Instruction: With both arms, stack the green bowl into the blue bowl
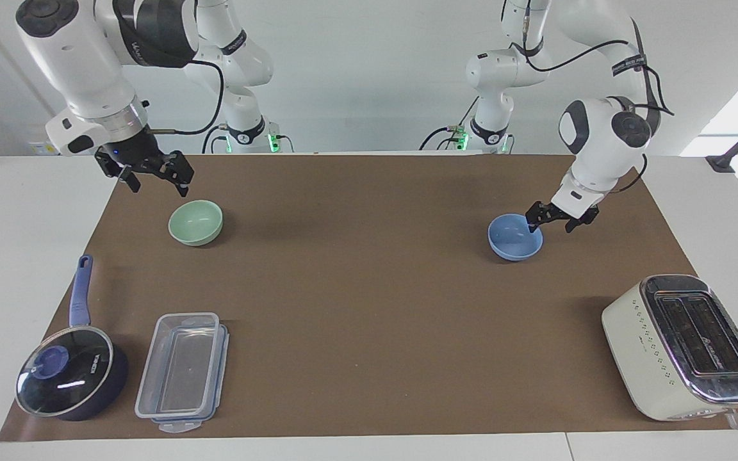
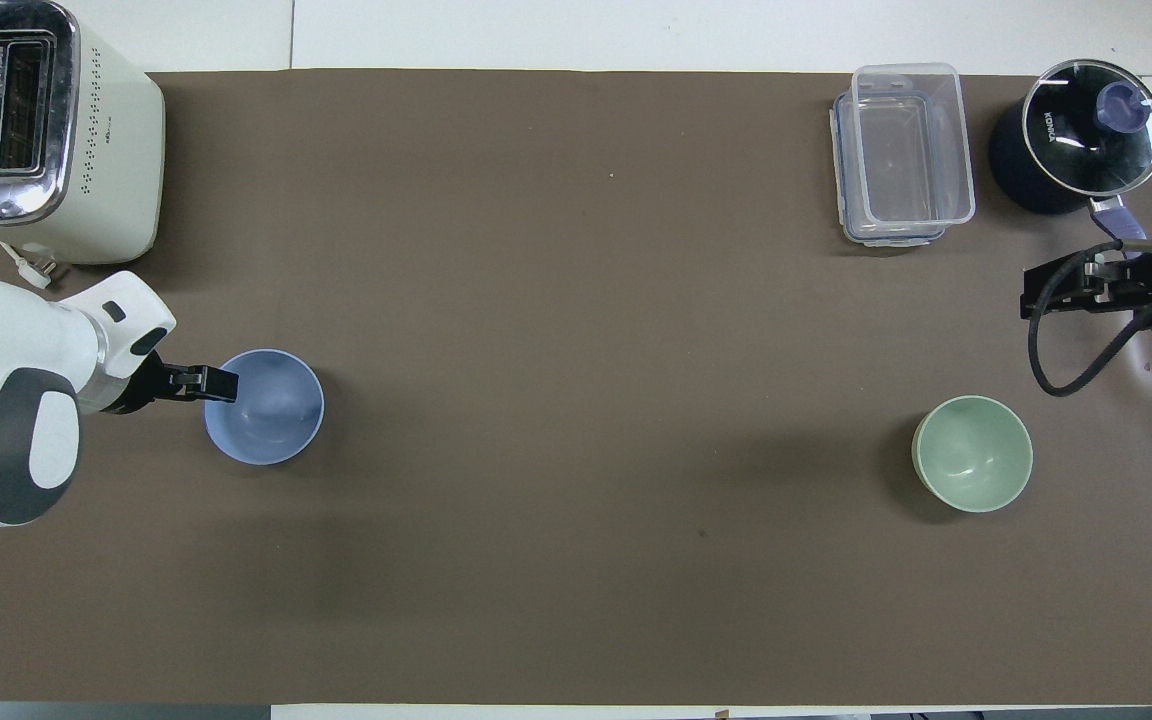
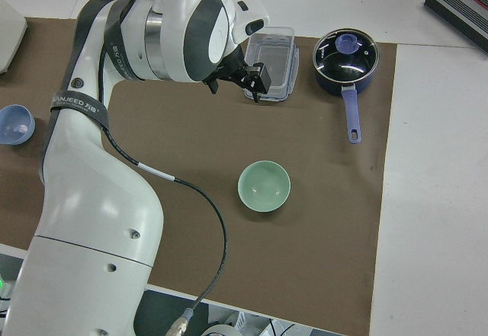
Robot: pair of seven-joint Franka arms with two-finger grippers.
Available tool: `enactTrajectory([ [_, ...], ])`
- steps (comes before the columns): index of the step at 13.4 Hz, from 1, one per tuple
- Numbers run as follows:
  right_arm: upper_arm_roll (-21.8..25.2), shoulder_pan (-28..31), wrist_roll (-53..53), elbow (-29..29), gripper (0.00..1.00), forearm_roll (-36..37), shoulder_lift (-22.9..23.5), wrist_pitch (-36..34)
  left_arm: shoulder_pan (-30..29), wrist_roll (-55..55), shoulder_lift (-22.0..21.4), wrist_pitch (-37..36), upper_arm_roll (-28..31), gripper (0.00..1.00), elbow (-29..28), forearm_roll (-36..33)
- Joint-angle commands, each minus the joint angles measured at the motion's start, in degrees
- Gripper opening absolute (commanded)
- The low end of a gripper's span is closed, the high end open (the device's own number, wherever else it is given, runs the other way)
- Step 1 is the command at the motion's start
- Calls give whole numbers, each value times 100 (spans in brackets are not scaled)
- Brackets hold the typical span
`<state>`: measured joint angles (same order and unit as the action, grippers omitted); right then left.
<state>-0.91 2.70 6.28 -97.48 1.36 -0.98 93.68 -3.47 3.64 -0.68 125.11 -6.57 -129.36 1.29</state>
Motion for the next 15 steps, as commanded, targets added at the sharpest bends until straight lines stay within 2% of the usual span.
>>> enactTrajectory([
  [1, -24, 335, -380, -892, 100, -12, -454, 570, 39, 180, 6, 251, 6, 92, -169, -42],
  [3, -24, 599, -767, -1630, 100, -12, -744, 1272, 48, 295, 6, 269, 6, 86, -247, -42],
  [5, -15, 732, -891, -2570, 100, -21, -1113, 2072, 48, 321, -12, 286, 6, 73, -318, -42],
  [7, 29, 758, -944, -3047, 100, -21, -1238, 2304, 48, 304, -12, 269, 6, 46, -327, -42],
  [9, 20, 907, -1085, -3381, 100, -21, -1168, 2697, 57, 313, -38, 277, 6, 3, -371, -42],
  [10, 29, 934, -1146, -3600, 100, -21, -1124, 3004, 48, 313, -38, 251, 6, 0, -379, -42],
  [13, 20, 1066, -1270, -4128, 100, -21, -1010, 3665, 57, 208, 23, 111, -11, 0, -188, -33],
  [14, 20, 1066, -1270, -4252, 100, -21, -957, 3745, 92, 85, 128, -212, -29, 0, 171, 54],
  [15, 20, 1066, -1270, -4349, 100, -21, -931, 3754, 275, -125, 390, -763, -29, 0, 853, 307],
])
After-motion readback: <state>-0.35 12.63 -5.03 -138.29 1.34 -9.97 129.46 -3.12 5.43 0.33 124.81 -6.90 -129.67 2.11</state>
